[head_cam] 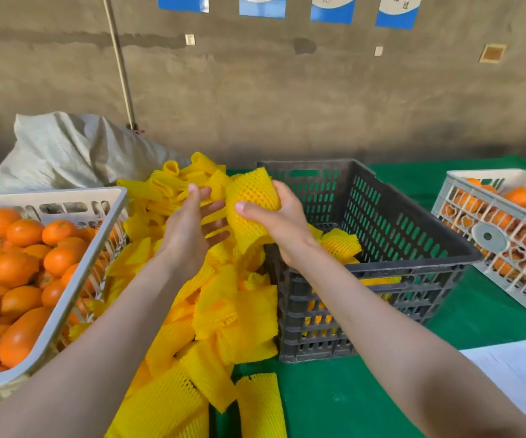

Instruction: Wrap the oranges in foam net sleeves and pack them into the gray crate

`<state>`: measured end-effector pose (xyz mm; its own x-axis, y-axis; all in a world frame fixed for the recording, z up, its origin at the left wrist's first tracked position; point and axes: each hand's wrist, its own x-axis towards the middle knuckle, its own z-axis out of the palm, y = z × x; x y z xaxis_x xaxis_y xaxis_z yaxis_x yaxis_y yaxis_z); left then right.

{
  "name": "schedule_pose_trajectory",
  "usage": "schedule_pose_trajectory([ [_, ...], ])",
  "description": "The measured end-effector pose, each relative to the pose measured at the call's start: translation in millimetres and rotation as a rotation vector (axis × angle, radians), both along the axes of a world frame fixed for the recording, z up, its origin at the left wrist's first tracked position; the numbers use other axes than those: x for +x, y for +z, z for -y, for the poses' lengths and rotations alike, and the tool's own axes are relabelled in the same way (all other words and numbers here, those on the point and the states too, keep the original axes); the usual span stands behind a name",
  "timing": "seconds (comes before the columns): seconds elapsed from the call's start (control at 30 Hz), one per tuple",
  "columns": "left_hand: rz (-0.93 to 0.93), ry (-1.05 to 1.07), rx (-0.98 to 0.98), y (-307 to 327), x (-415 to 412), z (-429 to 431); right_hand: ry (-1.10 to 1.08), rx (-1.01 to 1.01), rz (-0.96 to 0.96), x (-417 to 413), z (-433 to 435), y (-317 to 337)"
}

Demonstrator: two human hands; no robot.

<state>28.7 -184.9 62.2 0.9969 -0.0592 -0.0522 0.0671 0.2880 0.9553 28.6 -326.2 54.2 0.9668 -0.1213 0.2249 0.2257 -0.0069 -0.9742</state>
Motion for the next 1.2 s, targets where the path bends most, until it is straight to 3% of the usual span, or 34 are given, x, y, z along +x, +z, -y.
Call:
schedule_pose_trajectory([
  [0.1, 0.038, -0.026, 0.096, 0.8, -1.7, 16.0, -0.105, -0.158, 0.055, 20.2, 41.6, 11.5],
  [0.17, 0.079, -0.026, 0.198, -1.9, -1.4, 29.1, -0.13, -0.405, -0.052, 35.2, 78.4, 15.1],
  [0.37, 0.163, -0.084, 0.362, -11.7, 4.3, 62.6, 0.172, -1.607, -0.506, 71.4, 159.5, -15.5],
  [0.47, 0.182, -0.106, 0.374, -14.1, 6.2, 70.8, 0.324, -1.772, -0.766, 82.7, 179.7, -34.8],
  [0.53, 0.183, -0.114, 0.372, -15.5, 7.6, 74.8, 0.389, -1.849, -0.836, 87.4, 185.2, -43.1],
  [0.67, 0.177, -0.124, 0.369, -17.8, 8.3, 81.4, 0.419, -1.917, -0.857, 92.7, 182.3, -49.2],
  [0.77, 0.171, -0.133, 0.359, -18.4, 6.4, 83.4, 0.323, -1.91, -0.857, 96.6, 182.3, -52.2],
  [0.97, 0.167, -0.154, 0.37, -15.4, -2.9, 73.0, -0.017, -1.973, -0.488, 88.9, 166.5, -39.0],
  [1.07, 0.147, -0.109, 0.352, -11.1, -4.2, 47.1, -0.148, -1.715, -0.171, 82.4, 139.7, -27.4],
  [1.2, 0.086, -0.043, 0.27, -7.4, -2.6, 0.0, -0.246, -1.156, 0.332, 60.2, 70.4, -6.8],
])
